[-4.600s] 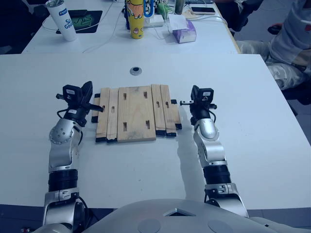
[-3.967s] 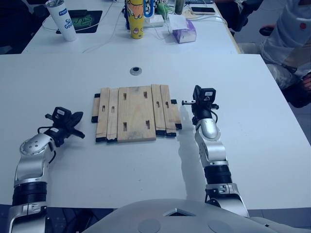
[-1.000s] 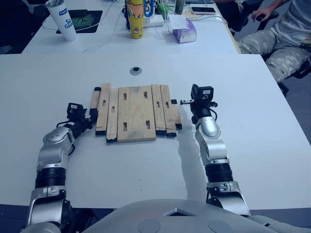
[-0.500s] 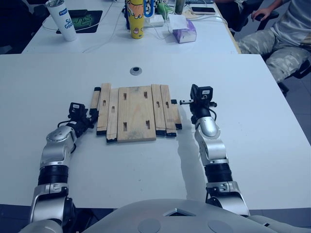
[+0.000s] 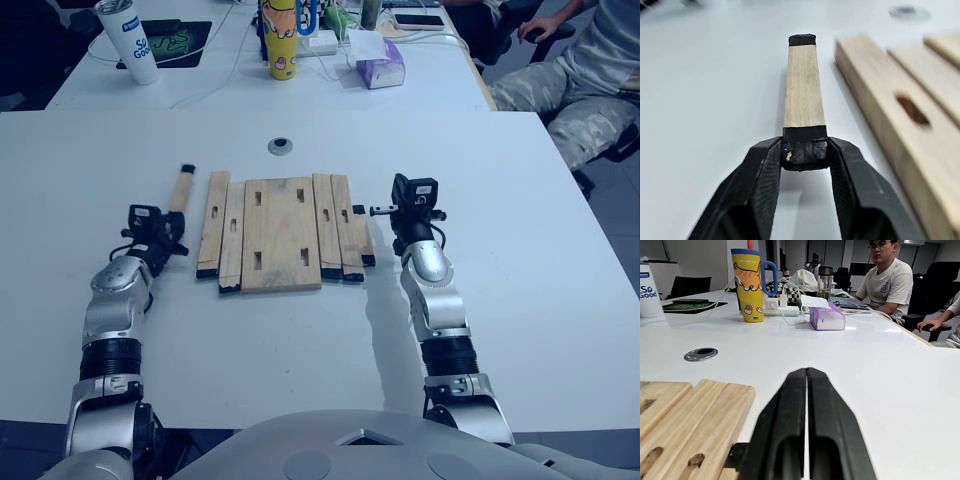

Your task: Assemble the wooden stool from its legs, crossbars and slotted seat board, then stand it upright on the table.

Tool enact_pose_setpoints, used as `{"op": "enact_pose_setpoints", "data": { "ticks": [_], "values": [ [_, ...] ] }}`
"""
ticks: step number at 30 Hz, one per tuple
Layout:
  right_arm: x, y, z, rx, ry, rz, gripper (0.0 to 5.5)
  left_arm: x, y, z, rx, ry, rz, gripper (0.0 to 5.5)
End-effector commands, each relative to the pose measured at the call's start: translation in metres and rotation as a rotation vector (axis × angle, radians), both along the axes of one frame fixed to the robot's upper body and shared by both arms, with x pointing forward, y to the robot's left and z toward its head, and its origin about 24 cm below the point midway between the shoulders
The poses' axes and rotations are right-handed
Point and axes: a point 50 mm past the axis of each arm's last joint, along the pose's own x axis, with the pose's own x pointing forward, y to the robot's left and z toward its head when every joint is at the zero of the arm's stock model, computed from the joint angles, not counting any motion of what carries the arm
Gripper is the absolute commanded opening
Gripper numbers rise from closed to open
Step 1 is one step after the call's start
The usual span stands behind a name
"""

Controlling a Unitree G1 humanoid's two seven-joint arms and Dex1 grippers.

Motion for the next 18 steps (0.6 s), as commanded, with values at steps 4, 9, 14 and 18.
{"op": "enact_pose_setpoints", "data": {
  "ticks": [4, 9, 14, 18],
  "values": [
    [0.012, 0.009, 0.031, 0.205, -0.013, 0.161, 0.34, 0.016, -0.024, 0.056, 0.028, -0.315, -0.128, 1.37],
    [-0.003, 0.033, 0.06, 0.669, 0.155, 0.578, 1.17, 0.006, -0.075, 0.072, -0.001, -0.358, -0.473, 1.36],
    [-0.013, 0.032, 0.067, 0.924, 0.279, 0.688, 1.92, -0.006, -0.101, 0.076, -0.069, -0.339, -0.669, 1.36],
    [-0.014, 0.031, 0.073, 1.002, 0.305, 0.712, 2.55, -0.014, -0.11, 0.078, -0.119, -0.313, -0.751, 1.36]
  ]
}}
